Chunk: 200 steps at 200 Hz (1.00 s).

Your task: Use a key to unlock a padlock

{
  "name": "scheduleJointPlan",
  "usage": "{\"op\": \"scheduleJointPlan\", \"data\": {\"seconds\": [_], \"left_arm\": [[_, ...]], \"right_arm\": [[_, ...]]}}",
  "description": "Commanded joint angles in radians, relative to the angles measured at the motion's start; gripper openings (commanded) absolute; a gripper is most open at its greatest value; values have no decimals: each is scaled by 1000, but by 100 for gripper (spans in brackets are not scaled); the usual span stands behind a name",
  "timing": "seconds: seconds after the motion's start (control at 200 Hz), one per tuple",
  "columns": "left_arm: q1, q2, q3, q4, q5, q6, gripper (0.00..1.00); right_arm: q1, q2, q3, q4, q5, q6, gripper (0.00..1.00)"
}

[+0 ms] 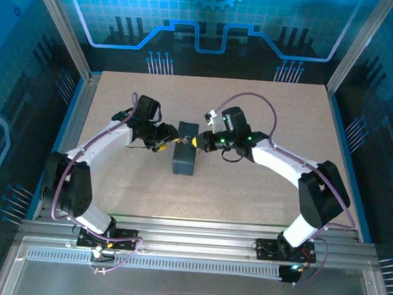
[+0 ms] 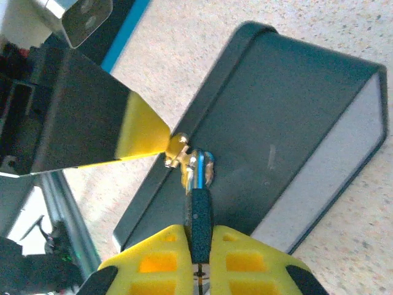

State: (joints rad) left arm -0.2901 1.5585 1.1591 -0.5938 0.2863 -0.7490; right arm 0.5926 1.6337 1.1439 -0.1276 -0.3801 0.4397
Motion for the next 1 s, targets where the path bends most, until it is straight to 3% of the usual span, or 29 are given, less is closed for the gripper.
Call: {"op": "scheduleJointPlan", "data": {"seconds": [0.0, 0.265, 0.42, 0.545, 0.6, 0.785, 0.995], "left_arm": [[-19, 34, 29, -5, -16, 65, 52], [-19, 76, 16, 28, -4, 62, 51], [-20, 89, 25, 32, -5, 63, 50], [-20, 96, 28, 30, -8, 62, 50], [-19, 98, 32, 29, -11, 61, 50], [-15, 112, 43, 28, -16, 55, 50], [-12, 124, 60, 31, -14, 51, 49]], "right_arm": [[37, -19, 102, -241, 112, -234, 0], [174, 50, 191, -440, 502, -604, 2], [241, 78, 147, -391, 666, -780, 6], [276, 76, 80, -308, 777, -883, 16], [285, 64, 55, -283, 784, -904, 25], [308, -45, -58, -192, 727, -949, 36], [240, -156, -54, -242, 555, -831, 44]]}}
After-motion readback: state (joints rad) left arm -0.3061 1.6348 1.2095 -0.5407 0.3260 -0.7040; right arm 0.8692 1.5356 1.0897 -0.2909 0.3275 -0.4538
